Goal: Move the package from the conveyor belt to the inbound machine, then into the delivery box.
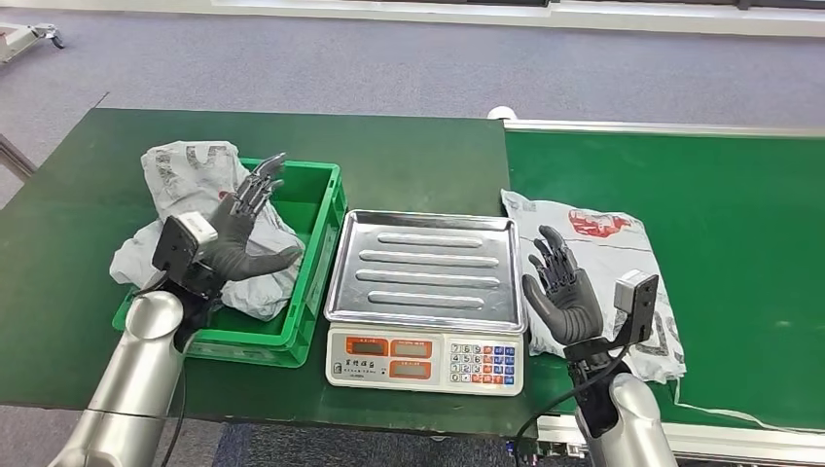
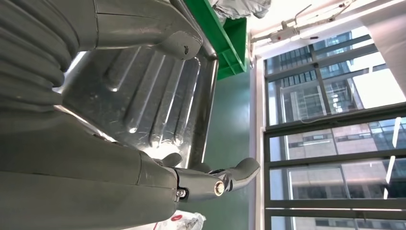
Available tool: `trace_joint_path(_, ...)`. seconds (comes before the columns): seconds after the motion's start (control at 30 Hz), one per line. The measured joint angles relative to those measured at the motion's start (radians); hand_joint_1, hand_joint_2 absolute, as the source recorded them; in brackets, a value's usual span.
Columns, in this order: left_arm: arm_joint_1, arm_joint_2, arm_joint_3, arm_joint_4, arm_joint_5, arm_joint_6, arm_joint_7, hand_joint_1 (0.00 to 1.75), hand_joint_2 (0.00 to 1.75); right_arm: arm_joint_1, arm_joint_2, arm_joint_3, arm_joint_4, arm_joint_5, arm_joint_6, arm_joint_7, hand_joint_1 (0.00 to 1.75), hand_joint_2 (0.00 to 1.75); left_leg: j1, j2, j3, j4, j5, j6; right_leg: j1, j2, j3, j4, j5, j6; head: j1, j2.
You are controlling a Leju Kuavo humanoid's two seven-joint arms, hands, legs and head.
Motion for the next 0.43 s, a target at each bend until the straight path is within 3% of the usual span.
trace_joint_path(0.13, 0.029, -0.077, -0.016, -0.028, 0.134, -0.033, -0.005, 0.0, 1.75, -0.029, 0.023, 0.04, 0.033, 0.012, -0.013, -0.011, 0.0, 1.75, 0.0, 0.0, 0.0, 0.0, 0.0, 0.0, 0.0, 0.0, 0.0, 0.0, 0.0, 0.0, 0.0, 0.0)
trace_joint_path(0.27, 0.06, -0.203, -0.049, -0.008, 0.18, 0.067, 0.007, 0.0, 1.75, -0.058, 0.074, 0.104, 0.082, 0.058, -0.091, -0.057, 0.0, 1.75, 0.0, -0.001, 0.0, 0.0, 0.0, 0.0, 0.0, -0.001, 0.0, 0.0, 0.0, 0.0, 0.0, 0.0)
trace_joint_path(0.4, 0.088, -0.279, -0.075, 0.026, 0.148, 0.167, 0.01, 0.0, 1.75, -0.069, 0.111, 0.166, 0.11, 0.076, -0.15, -0.066, 0.0, 0.0, 0.0, -0.001, 0.0, 0.0, 0.0, 0.0, 0.0, -0.001, 0.0, 0.0, 0.0, 0.0, 0.0, 0.0)
trace_joint_path(0.43, 0.091, -0.284, -0.077, 0.029, 0.137, 0.183, 0.013, 0.0, 1.75, -0.069, 0.114, 0.172, 0.112, 0.078, -0.157, -0.065, 0.0, 0.0, 0.0, -0.001, 0.0, 0.0, 0.0, 0.0, 0.0, -0.001, 0.0, 0.0, 0.0, 0.0, 0.0, 0.0)
